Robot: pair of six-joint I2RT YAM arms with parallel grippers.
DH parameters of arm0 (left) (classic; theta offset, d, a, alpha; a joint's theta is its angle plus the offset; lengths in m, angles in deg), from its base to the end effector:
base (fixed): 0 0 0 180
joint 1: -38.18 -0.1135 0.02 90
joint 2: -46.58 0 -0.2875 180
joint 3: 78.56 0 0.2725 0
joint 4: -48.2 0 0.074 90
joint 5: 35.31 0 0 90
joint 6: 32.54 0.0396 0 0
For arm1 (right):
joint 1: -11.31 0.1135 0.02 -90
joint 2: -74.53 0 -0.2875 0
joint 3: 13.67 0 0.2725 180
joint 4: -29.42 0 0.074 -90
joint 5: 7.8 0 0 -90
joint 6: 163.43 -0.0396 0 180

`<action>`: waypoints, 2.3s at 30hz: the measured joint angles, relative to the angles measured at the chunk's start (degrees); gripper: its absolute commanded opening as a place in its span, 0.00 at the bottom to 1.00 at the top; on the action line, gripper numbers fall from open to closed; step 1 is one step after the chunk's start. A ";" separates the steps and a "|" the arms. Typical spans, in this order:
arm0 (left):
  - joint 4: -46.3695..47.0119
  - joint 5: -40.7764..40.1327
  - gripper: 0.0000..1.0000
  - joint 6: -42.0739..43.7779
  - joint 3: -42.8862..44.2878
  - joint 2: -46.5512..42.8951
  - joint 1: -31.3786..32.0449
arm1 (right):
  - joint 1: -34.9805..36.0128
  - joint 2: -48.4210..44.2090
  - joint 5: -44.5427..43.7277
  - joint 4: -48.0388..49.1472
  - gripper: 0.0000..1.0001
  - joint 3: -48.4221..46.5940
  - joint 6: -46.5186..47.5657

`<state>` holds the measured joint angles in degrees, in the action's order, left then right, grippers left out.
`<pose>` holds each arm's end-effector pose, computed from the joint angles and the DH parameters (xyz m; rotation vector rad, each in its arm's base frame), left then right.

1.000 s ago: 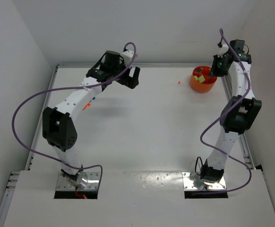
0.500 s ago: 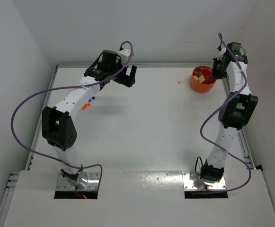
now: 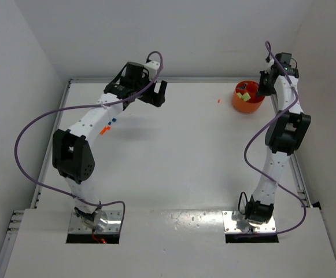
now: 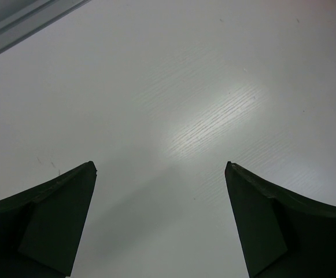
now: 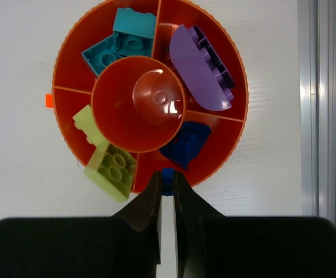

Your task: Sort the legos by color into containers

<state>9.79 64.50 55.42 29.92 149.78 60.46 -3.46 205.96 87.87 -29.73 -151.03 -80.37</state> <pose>0.4154 -0.1775 0.3567 0.4802 2.1169 -0.4292 0.5320 -0.1362 0.2664 0.4294 2.4571 0.0666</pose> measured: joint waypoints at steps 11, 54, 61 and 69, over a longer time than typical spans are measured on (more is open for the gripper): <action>0.00 -0.57 1.00 0.00 0.00 0.00 -0.07 | 0.00 1.73 -1.03 0.26 0.37 -1.51 -0.87; -15.10 -3.85 0.59 9.62 2.36 16.11 -24.28 | 5.27 -36.50 27.39 -2.91 0.70 44.04 14.01; -15.43 -1.68 0.59 12.11 3.08 17.81 -24.20 | 5.27 -35.74 27.30 -2.91 0.70 43.93 14.01; -15.43 -0.20 0.59 13.42 3.21 20.65 -24.20 | 5.53 -33.42 26.97 -3.17 0.70 42.88 14.01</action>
<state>-5.65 64.30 68.84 33.14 170.43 36.27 2.07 172.54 114.84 -32.90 -108.15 -66.36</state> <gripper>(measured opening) 0.589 0.701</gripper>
